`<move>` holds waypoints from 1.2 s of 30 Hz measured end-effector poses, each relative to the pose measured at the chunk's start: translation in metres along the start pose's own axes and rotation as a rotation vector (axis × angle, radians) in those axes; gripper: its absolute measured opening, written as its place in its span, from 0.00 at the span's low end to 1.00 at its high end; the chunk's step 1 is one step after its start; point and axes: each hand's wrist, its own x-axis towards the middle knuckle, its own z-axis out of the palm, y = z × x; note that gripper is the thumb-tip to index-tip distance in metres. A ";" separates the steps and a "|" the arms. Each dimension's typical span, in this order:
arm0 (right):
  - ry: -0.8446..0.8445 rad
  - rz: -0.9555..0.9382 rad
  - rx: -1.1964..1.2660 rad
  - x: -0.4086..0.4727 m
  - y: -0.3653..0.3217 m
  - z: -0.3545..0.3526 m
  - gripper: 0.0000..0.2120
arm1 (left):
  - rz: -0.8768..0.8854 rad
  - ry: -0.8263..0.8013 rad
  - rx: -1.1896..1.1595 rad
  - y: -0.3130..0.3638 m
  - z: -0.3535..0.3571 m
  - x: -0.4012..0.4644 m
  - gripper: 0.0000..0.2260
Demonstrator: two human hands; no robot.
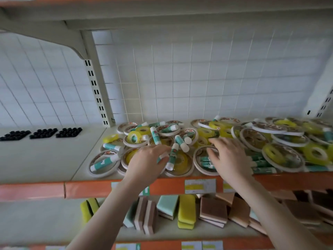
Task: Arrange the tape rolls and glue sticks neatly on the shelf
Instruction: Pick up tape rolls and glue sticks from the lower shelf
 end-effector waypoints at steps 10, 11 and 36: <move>-0.032 -0.025 0.032 0.007 -0.002 0.004 0.13 | 0.046 0.079 0.005 -0.007 0.004 0.004 0.08; -0.054 -0.036 0.044 0.009 -0.005 0.004 0.14 | 0.036 0.102 0.006 -0.008 0.003 0.005 0.06; 0.123 -0.174 0.249 0.050 -0.031 0.008 0.09 | -0.062 0.293 -0.141 -0.028 -0.028 -0.002 0.08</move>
